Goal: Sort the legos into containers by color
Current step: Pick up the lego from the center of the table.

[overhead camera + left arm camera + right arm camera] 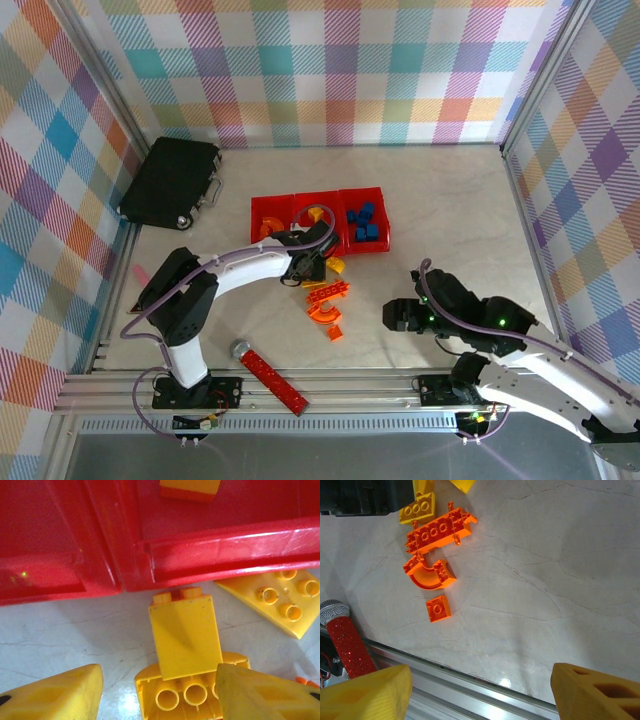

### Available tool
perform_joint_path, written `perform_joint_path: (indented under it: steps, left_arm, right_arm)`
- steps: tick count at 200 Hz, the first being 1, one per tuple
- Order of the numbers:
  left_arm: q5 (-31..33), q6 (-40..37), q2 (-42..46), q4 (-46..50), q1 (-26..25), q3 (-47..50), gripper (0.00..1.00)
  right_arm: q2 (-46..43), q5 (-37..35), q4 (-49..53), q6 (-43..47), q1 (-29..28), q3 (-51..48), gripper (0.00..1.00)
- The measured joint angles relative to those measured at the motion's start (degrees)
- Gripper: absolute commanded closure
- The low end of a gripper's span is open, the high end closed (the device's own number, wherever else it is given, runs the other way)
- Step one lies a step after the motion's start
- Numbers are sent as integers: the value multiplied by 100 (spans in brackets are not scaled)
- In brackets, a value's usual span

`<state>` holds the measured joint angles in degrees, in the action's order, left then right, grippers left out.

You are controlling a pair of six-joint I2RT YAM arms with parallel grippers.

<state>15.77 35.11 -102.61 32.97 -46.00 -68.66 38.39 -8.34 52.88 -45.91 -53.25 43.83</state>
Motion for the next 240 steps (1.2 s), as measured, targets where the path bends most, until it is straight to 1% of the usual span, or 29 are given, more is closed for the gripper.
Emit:
perform_joint_path:
  steps: [54,137,151,169,240]
  left_arm:
    - [90,0,-308,-50,-9,-289,42]
    - [225,138,-634,-168,-9,-420,43]
    - [236,155,-651,-184,-9,-433,45]
    - [238,219,-664,-188,-9,-435,50]
    - [308,330,-730,-186,-9,-435,58]
  right_arm:
    - [-26,-2,96,2,0,0,26]
    - [-122,-2,164,-15,0,0,26]
    - [-125,-2,166,-17,0,0,26]
    - [-125,0,168,-20,0,0,26]
    - [-151,0,190,-24,0,0,26]
